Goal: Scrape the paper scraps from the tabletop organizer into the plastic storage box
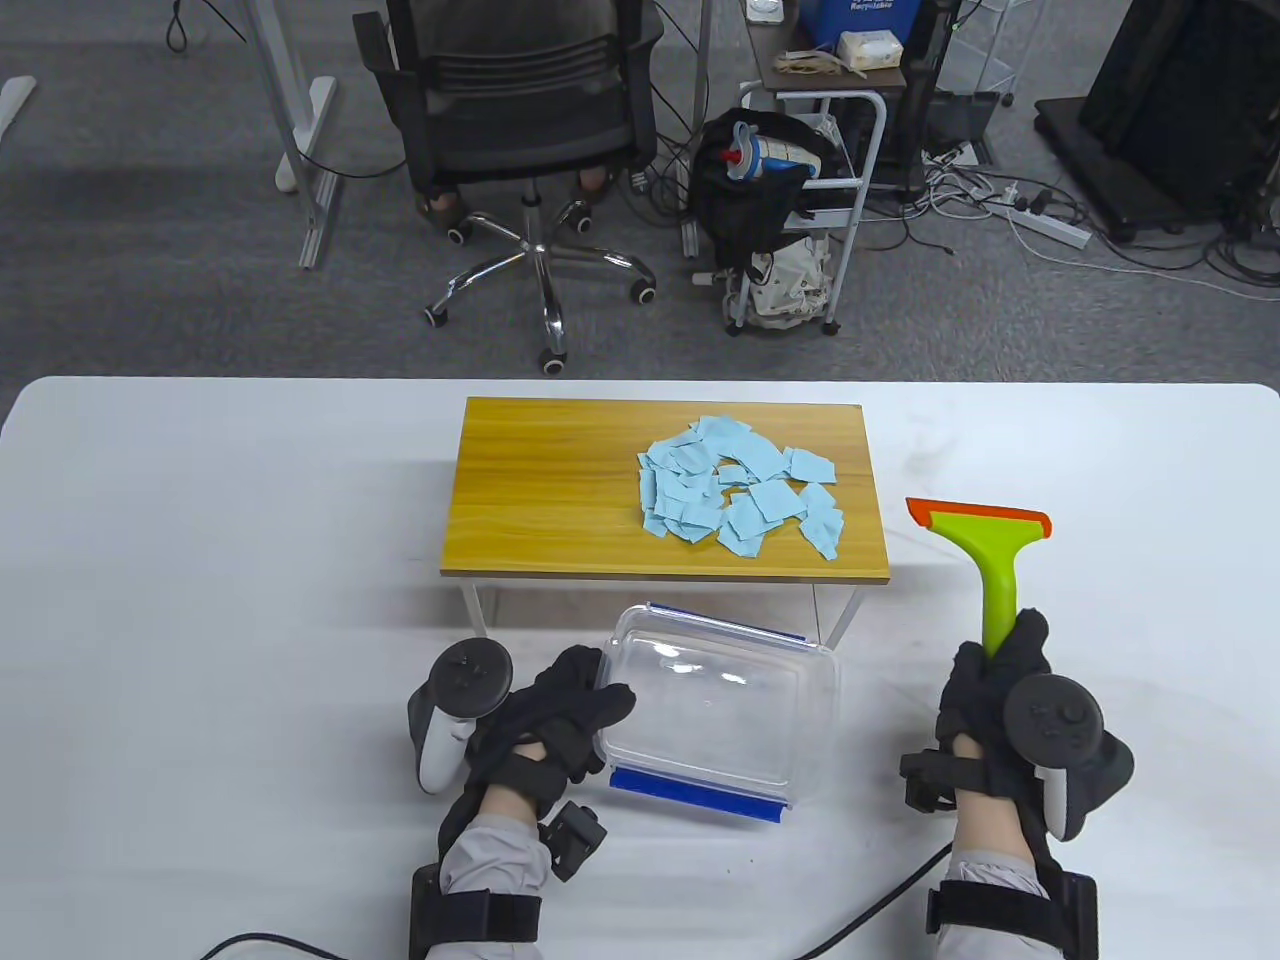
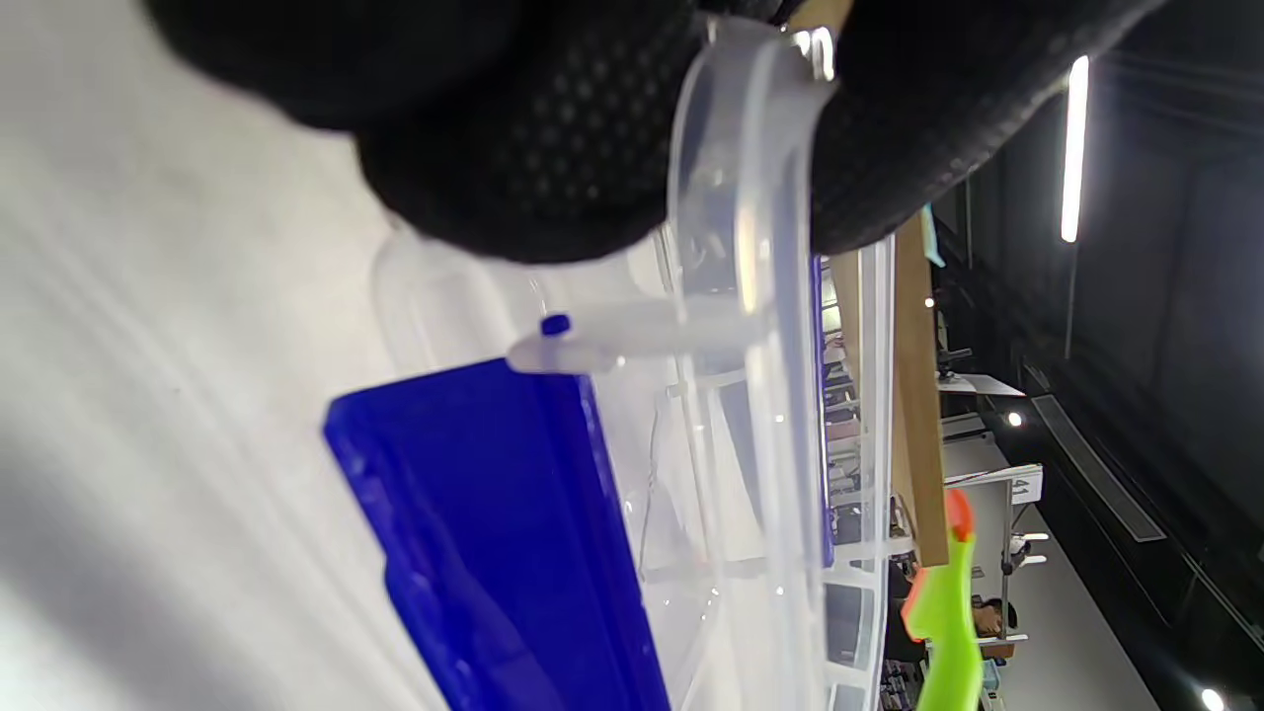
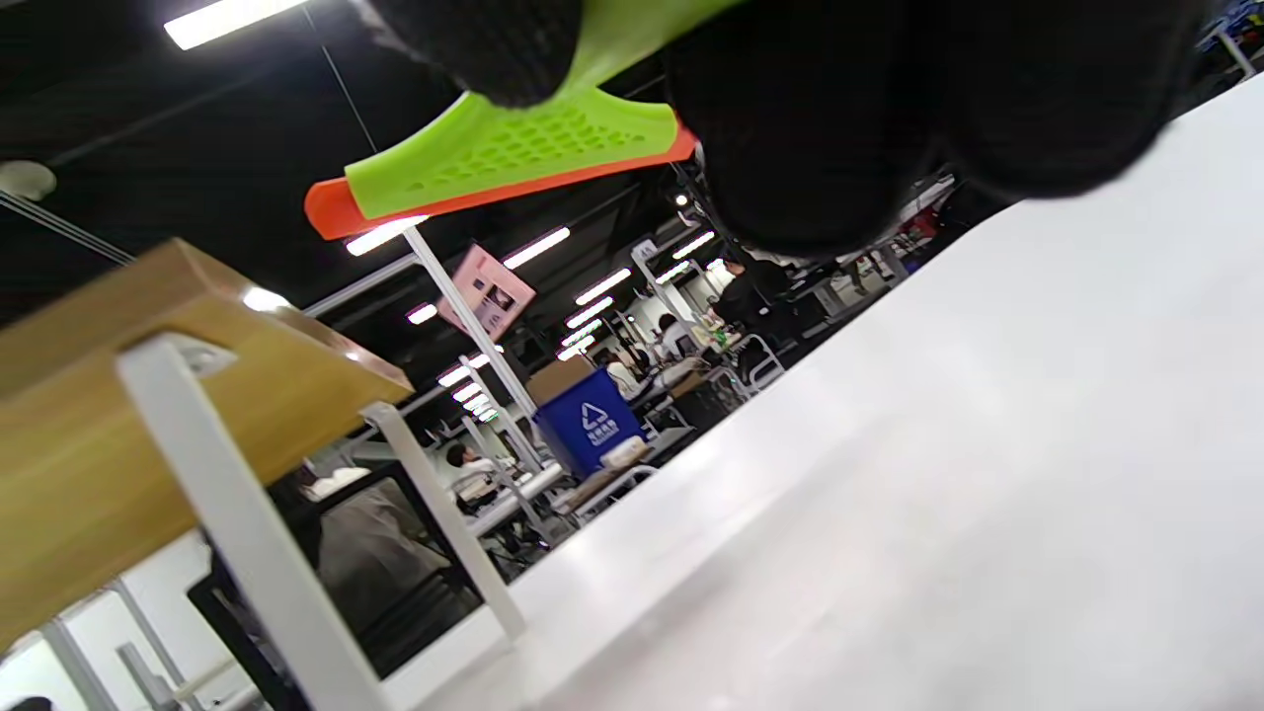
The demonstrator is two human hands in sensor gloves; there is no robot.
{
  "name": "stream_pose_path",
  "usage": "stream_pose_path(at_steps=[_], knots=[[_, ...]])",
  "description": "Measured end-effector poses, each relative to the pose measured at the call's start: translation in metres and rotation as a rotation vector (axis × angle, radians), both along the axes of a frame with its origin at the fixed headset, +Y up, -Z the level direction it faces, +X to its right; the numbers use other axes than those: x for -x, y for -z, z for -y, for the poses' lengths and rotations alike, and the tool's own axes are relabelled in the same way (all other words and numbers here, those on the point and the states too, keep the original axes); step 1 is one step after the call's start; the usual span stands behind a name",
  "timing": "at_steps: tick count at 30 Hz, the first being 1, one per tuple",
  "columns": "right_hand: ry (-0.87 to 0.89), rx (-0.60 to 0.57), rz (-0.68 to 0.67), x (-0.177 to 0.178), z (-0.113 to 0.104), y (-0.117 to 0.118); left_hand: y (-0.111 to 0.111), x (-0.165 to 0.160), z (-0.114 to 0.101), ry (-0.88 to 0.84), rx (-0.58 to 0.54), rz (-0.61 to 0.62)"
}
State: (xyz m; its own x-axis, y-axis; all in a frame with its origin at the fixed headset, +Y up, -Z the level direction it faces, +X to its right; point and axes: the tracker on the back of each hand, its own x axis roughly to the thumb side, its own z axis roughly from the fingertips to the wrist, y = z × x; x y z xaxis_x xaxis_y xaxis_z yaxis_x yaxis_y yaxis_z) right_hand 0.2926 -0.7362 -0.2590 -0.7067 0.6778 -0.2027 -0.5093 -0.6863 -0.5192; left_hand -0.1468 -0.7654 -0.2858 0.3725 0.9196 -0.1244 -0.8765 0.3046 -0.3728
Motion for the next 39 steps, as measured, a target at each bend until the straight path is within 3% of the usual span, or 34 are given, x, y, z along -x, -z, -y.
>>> stream_pose_path(at_steps=[3, 6, 11, 15, 23, 30, 39], knots=[[0.079, -0.083, -0.062, 0.002, -0.010, -0.001, 0.003, -0.002, 0.002, -0.012, 0.017, 0.006], [0.276, -0.212, -0.179, 0.010, -0.026, 0.002, 0.004, -0.004, 0.002, -0.028, 0.014, -0.051], [0.294, -0.279, -0.266, 0.029, -0.061, 0.012, 0.006, -0.011, 0.007, -0.064, 0.033, -0.065], [0.377, -0.387, -0.272, 0.040, -0.058, 0.015, 0.006, -0.016, 0.008, -0.083, 0.035, -0.068], [0.260, -0.287, -0.262, 0.038, -0.063, 0.014, 0.000, -0.022, 0.010, -0.137, 0.050, -0.131], [-0.057, -0.136, -0.132, 0.043, -0.084, 0.005, -0.003, -0.024, 0.011, -0.136, 0.032, -0.171], [-0.092, 0.002, -0.165, 0.047, -0.083, 0.011, -0.006, -0.027, 0.014, -0.166, 0.045, -0.161]])
